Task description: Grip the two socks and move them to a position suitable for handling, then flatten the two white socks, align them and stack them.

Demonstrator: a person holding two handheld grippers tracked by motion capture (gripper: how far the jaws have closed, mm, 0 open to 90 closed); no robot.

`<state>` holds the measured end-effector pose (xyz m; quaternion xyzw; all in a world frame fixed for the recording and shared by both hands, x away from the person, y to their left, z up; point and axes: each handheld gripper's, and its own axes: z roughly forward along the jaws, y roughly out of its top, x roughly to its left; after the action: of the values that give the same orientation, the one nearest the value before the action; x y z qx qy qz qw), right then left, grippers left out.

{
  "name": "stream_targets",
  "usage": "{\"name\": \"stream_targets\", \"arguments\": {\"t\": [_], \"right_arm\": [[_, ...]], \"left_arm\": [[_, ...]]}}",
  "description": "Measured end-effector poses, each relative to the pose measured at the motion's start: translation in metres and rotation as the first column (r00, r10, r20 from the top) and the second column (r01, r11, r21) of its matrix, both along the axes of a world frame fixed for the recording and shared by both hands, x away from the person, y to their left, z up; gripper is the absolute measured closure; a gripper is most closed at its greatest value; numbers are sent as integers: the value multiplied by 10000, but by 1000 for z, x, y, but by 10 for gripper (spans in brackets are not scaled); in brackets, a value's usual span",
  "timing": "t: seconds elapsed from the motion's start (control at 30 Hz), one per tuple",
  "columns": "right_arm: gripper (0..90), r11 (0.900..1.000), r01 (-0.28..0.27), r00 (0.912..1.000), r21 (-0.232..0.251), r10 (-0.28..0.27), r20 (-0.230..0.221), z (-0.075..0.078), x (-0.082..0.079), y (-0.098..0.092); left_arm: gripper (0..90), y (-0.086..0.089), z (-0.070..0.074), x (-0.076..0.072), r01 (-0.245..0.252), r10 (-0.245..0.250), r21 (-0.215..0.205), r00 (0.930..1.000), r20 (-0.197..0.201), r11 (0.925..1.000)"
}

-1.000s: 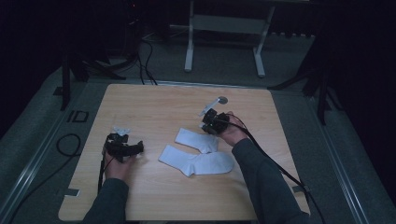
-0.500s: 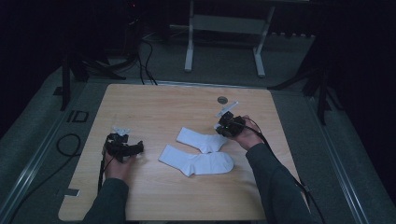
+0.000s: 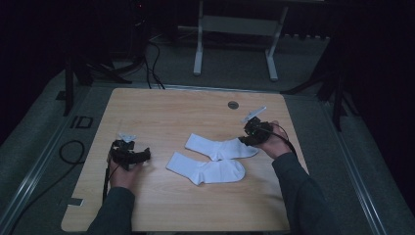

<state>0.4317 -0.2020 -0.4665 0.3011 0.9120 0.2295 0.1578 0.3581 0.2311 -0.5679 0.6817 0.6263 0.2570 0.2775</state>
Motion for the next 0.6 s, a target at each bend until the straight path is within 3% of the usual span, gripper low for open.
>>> {"name": "stream_targets", "arguments": {"t": [0.33, 0.6], "right_arm": [[519, 9972, -659, 9973, -364, 647, -332, 0, 1, 17], [516, 9897, -1344, 9898, -497, 1317, -535, 5, 2, 38]], "left_arm": [[108, 0, 0, 0, 8, -8, 2, 10000, 3, 10000], [108, 0, 0, 0, 6, -6, -1, 10000, 7, 10000]]}}
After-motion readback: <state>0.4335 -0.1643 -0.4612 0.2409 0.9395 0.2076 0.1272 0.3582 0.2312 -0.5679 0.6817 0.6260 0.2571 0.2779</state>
